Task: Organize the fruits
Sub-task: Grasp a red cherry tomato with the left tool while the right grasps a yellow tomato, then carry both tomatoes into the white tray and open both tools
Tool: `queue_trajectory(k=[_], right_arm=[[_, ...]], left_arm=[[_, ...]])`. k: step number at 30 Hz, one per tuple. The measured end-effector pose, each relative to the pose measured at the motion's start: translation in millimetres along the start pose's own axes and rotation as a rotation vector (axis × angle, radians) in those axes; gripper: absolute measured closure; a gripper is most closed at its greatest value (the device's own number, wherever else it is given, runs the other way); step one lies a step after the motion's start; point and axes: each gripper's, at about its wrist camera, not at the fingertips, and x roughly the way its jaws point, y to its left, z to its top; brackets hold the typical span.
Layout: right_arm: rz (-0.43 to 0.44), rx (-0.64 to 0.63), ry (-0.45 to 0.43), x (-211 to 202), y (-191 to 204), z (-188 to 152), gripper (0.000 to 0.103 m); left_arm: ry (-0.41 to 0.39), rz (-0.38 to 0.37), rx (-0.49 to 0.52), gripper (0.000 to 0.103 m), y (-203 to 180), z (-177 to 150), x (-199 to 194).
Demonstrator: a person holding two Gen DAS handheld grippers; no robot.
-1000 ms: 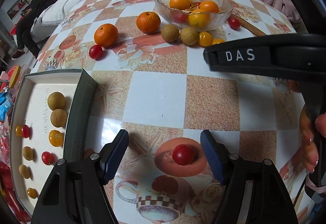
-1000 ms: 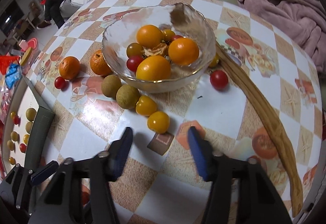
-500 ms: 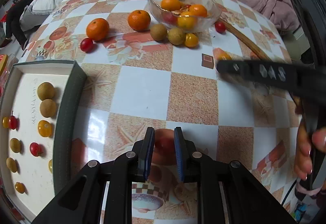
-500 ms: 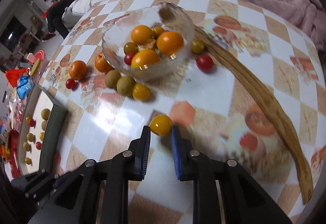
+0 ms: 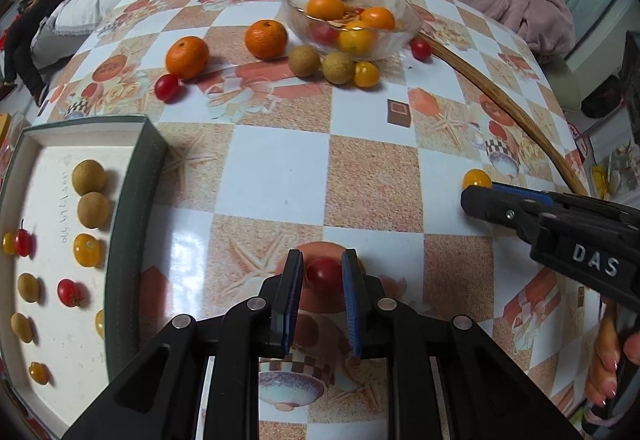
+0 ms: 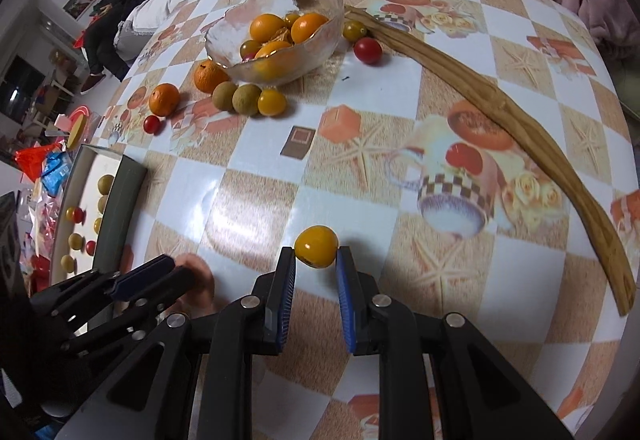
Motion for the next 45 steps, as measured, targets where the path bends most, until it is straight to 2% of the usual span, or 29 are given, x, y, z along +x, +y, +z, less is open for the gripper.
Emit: queue_trajectory(k=[5,11,20,25,31,39,45], right_arm=[[0.002,0.021,-0.002,-5,-2,-7,0.08],[0.005,0.025,-0.009,-11,1,-10,0.08],[0.021,-0.008,-0.016,-16,32,-12,0.08],[0.037,-0.052,-0.01,-13,67,-14,0.08],[0.072,-0.119,0.004,-5,122,-19,0.08],[0.14,-0.24,0.056,14,204,-30,0.08],[0.176,-0.303,0.14,40,244,-37,0.08]], left_arm=[[-0.007,0.038,0.058,0.081,-13,-7,5],[-0.024,-0.015,0.022,0.083,-1,-7,-9],[-0.077,-0.011,-0.009,0.083,26,-11,-42],[-0.11,0.004,-0.036,0.083,54,-21,-66],[-0.12,0.056,-0.091,0.083,105,-42,-89],[-0.052,0.138,-0.175,0.083,167,-81,-91],[0.005,0.174,-0.212,0.083,188,-98,-78]])
